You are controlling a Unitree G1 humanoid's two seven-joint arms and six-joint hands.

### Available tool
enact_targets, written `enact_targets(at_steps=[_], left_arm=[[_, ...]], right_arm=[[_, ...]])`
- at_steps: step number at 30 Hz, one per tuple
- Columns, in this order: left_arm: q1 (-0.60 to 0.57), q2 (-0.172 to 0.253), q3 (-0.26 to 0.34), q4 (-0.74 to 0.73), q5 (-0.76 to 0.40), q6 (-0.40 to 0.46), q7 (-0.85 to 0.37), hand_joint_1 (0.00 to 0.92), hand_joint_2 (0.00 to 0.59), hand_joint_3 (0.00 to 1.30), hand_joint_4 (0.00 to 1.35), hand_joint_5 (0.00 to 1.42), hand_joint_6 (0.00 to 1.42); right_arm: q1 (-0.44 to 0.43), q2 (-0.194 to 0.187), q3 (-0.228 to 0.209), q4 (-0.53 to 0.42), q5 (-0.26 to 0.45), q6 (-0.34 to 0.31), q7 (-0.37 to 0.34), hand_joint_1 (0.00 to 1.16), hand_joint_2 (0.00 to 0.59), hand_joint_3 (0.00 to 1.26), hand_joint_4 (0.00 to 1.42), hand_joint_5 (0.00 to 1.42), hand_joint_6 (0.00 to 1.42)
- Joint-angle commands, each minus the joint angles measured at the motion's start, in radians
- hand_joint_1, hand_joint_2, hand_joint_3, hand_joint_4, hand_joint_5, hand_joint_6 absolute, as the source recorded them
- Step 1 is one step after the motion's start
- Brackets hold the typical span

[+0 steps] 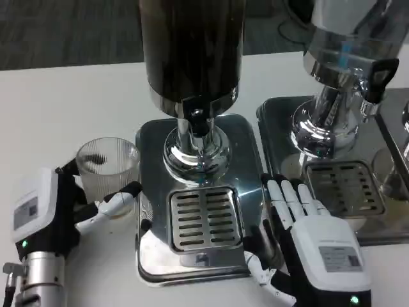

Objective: Grasp the cup under the faucet to collect the drink, then remove the cup.

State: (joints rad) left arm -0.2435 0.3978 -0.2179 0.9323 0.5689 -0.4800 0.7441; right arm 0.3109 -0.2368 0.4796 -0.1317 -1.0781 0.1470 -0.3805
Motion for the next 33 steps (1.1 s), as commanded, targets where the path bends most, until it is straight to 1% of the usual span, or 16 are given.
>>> enact_targets(at_steps=[1,4,7,9,14,19,22,26,30,33], left_arm=[[0.012,0.012,-0.003,-0.006,0.005,-0.028,0.015,0.579,0.122,0.53,0.65,0.85,0.86],[0.018,0.014,-0.001,-0.025,0.005,-0.038,0.017,0.589,0.119,0.53,0.65,0.85,0.87],[0.016,0.018,-0.002,-0.03,0.008,-0.045,0.013,0.647,0.115,0.53,0.65,0.83,0.88],[0.018,0.021,-0.003,-0.039,0.013,-0.049,0.017,0.662,0.109,0.53,0.65,0.83,0.88],[0.026,0.015,0.006,-0.064,0.012,-0.055,0.023,0.674,0.106,0.54,0.65,0.83,0.89],[0.045,0.014,0.009,-0.134,0.024,-0.063,0.03,0.677,0.105,0.54,0.65,0.83,0.9],[0.058,0.012,0.011,-0.158,0.026,-0.066,0.022,0.681,0.102,0.54,0.65,0.83,0.9],[0.087,0.005,-0.005,-0.189,0.044,-0.085,0.027,0.681,0.102,0.54,0.65,0.83,0.88],[0.104,0.002,-0.014,-0.227,0.061,-0.096,0.023,0.68,0.102,0.54,0.65,0.83,0.88],[0.116,-0.004,-0.033,-0.265,0.089,-0.104,0.016,0.68,0.102,0.54,0.65,0.83,0.88]], right_arm=[[0.002,0.002,0.002,-0.014,-0.007,0.006,-0.004,0.25,0.416,0.0,0.0,0.0,0.12],[0.0,0.005,-0.002,-0.011,0.003,0.005,-0.003,0.25,0.416,0.0,0.0,0.0,0.12],[-0.004,0.005,-0.002,-0.007,0.004,0.006,0.003,0.25,0.416,0.0,0.0,0.0,0.12],[-0.005,0.004,-0.004,-0.011,0.001,0.007,0.001,0.25,0.416,0.0,0.0,0.0,0.12],[-0.013,-0.003,-0.012,-0.008,0.014,-0.001,0.009,0.25,0.417,0.0,0.0,0.0,0.12],[-0.013,-0.013,-0.009,-0.011,0.011,-0.004,0.011,0.24,0.421,0.0,0.0,0.0,0.12],[-0.011,-0.012,-0.002,-0.016,0.002,-0.001,0.009,0.24,0.422,0.0,0.0,0.0,0.11],[-0.006,-0.008,-0.009,-0.022,0.006,0.008,0.009,0.24,0.423,0.0,0.0,0.0,0.11],[0.001,-0.006,-0.008,-0.034,-0.017,0.019,-0.004,0.23,0.423,0.0,0.0,0.0,0.11],[-0.003,-0.006,-0.017,-0.033,-0.005,0.028,0.012,0.23,0.424,0.0,0.0,0.0,0.09]])
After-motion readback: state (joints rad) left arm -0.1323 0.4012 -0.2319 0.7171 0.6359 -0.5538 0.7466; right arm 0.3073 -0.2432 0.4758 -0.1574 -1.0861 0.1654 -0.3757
